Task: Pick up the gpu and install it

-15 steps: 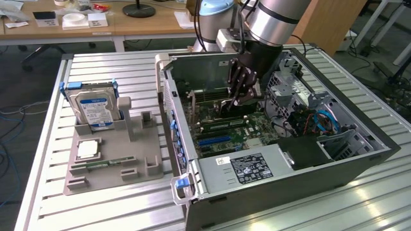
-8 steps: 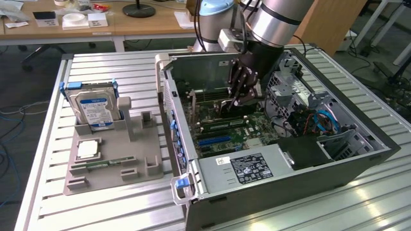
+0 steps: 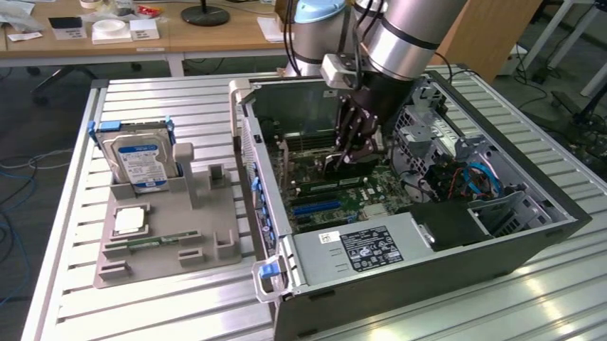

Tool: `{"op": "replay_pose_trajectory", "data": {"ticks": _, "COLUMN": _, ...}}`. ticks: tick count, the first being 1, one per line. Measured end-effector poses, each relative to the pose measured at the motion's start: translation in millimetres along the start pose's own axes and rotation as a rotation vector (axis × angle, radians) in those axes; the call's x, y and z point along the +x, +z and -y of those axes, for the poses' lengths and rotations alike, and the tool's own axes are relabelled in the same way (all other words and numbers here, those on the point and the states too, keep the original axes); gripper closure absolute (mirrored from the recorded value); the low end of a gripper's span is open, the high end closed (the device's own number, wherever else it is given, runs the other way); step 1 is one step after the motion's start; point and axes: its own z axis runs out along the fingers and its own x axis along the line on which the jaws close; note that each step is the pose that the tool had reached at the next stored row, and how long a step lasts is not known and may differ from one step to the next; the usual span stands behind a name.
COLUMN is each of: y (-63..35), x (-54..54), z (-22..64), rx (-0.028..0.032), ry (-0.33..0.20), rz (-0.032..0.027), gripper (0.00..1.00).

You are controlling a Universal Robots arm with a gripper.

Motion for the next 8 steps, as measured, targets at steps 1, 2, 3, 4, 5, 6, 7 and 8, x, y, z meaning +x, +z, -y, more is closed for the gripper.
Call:
{"op": "replay_pose_trajectory", "data": {"ticks": 1, "y": 1.6, "x": 0.0, "z": 0.4, "rx": 0.0, "ry": 0.0, "rz": 0.0001, "gripper": 0.73}}
{"op": "replay_pose_trajectory", "data": {"ticks": 2, "y": 2.7, "x": 0.0, "z": 0.6, "rx": -0.0001, "ry": 0.0, "rz": -0.0001, "gripper": 0.73}}
{"op": "replay_pose_trajectory", "data": {"ticks": 3, "y": 3.2, "x": 0.0, "z": 0.7, "rx": -0.0001, "ry": 0.0, "rz": -0.0005, "gripper": 0.73}}
{"op": "replay_pose_trajectory", "data": {"ticks": 4, "y": 3.2, "x": 0.0, "z": 0.7, "rx": -0.0001, "ry": 0.0, "rz": -0.0009, "gripper": 0.73}}
{"op": "replay_pose_trajectory", "data": {"ticks": 5, "y": 3.2, "x": 0.1, "z": 0.7, "rx": -0.0001, "ry": 0.0, "rz": -0.0014, "gripper": 0.73}}
{"op": "replay_pose_trajectory", "data": {"ticks": 6, "y": 3.4, "x": 0.1, "z": 0.8, "rx": 0.0, "ry": 0.0, "rz": -0.0017, "gripper": 0.73}}
{"op": "replay_pose_trajectory", "data": {"ticks": 7, "y": 3.7, "x": 0.3, "z": 0.8, "rx": 0.0001, "ry": 0.0, "rz": -0.002, "gripper": 0.73}}
{"op": "replay_pose_trajectory", "data": {"ticks": 8, "y": 3.8, "x": 0.8, "z": 0.9, "rx": 0.0001, "ry": 0.0, "rz": -0.0026, "gripper": 0.73}}
